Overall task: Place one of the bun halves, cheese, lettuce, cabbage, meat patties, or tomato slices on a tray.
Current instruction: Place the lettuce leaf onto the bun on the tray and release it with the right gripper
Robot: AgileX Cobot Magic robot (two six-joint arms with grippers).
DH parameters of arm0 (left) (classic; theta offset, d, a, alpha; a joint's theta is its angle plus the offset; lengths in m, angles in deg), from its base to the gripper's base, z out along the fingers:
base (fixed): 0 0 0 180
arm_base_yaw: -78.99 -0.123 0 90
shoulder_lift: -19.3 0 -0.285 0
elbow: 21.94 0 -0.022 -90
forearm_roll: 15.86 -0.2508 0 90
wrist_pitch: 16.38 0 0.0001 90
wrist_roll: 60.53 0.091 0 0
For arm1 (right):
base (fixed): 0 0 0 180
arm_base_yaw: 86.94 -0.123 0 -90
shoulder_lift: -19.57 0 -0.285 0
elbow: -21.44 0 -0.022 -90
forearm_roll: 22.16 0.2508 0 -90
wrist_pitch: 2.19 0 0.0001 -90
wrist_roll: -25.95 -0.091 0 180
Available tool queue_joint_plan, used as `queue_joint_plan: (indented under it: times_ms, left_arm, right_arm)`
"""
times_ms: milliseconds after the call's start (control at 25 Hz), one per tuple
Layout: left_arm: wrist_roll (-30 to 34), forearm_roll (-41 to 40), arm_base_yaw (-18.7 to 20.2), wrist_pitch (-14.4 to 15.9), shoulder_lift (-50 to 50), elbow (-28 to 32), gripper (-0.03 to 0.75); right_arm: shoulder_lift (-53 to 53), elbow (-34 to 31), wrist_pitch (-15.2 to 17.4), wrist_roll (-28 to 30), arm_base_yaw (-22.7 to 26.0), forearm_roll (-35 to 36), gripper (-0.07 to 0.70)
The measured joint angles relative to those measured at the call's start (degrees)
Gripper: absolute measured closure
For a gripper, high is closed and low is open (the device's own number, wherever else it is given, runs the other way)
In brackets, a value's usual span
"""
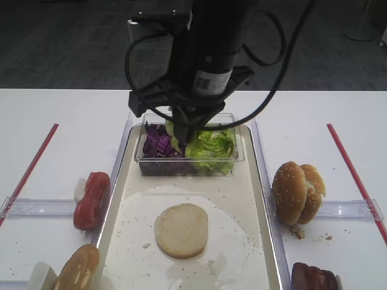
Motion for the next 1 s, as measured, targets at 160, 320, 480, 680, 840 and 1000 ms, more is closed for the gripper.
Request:
queue_joint_plan:
  times_ms: [160, 320, 480, 680, 840, 1000]
  left_arm:
    - [0.0, 0.0, 0.0, 0.0, 0.0, 0.0, 0.207]
    - [0.0, 0.0, 0.0, 0.0, 0.0, 0.0, 0.207]
    - [0.0, 0.0, 0.0, 0.0, 0.0, 0.0, 0.207]
    - [0.0, 0.0, 0.0, 0.0, 0.0, 0.0, 0.207]
    - [0.0, 0.0, 0.0, 0.0, 0.0, 0.0, 0.207]
    - [0.0, 0.0, 0.0, 0.0, 0.0, 0.0, 0.207]
  right_arm:
    - [1.0, -3.2, 0.0, 0.0, -2.9, 0.0, 0.567]
    - [1.0, -5.1, 0.0, 0.0, -5.0, 0.0, 0.567]
    - [1.0, -7.6, -0.2, -0.5, -5.4, 0.0, 0.567]
    - [1.0, -8.9, -0.2, -1.3, -5.4, -0.2, 0.567]
    - [1.0, -8.9, -0.4, -1.3, -5.4, -0.1, 0.567]
    - [-0.7, -8.9, -1.6, -0.7, -5.4, 0.3, 0.567]
